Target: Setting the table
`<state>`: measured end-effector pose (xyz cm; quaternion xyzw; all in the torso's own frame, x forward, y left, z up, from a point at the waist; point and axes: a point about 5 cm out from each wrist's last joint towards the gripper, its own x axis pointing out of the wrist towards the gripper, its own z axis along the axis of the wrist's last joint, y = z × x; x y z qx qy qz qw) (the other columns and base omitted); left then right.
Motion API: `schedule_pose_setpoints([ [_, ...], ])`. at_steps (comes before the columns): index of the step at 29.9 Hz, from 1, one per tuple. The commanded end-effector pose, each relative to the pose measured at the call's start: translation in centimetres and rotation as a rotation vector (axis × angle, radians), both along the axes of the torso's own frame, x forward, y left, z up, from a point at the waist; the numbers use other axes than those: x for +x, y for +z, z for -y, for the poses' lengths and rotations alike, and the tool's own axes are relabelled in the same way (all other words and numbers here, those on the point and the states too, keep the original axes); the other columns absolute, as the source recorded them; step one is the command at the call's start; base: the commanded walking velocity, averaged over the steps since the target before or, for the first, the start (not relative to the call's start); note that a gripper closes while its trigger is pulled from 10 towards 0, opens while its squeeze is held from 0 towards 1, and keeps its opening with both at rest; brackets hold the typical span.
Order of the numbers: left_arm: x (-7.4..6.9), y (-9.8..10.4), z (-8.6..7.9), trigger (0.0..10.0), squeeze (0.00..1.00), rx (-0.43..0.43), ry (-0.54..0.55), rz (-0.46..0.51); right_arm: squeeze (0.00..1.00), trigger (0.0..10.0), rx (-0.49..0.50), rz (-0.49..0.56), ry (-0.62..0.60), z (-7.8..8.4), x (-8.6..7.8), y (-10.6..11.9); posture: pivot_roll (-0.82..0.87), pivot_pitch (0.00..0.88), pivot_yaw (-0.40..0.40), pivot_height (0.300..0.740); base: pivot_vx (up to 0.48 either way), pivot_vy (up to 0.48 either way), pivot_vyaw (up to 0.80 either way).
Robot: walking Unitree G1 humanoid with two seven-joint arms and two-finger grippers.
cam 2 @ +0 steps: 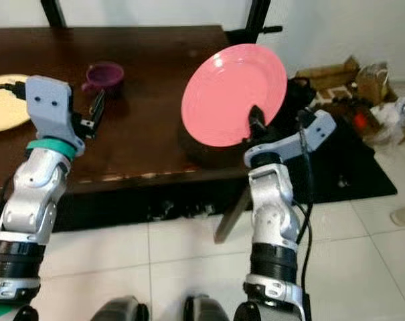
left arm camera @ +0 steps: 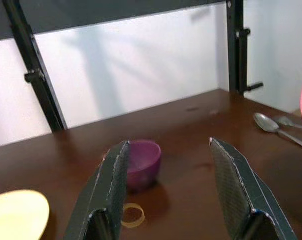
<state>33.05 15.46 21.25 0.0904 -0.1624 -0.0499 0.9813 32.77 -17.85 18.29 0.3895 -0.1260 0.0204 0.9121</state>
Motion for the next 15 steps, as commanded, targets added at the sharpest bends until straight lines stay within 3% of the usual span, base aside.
schedule_pose_setpoints([
  [1,0.0,-0.6,-0.1,10.0,0.0,0.007,0.002,-0.024,0.0,10.0,0.014,0.003,-0.001,-0.1,0.1,0.1,0.07,0.0,0.025,0.74,0.36,0.0,0.0],
  [8,0.0,-0.6,0.0,10.0,0.0,0.016,-0.014,-0.027,0.0,10.0,-0.007,-0.012,-0.108,1.0,0.2,0.2,0.07,0.0,0.029,0.74,0.354,0.0,0.0],
  [15,0.0,-0.6,0.1,10.0,0.0,0.022,-0.025,-0.028,0.0,10.0,-0.024,-0.012,-0.136,1.6,0.2,0.4,0.07,0.0,0.029,0.74,0.363,0.0,0.0],
])
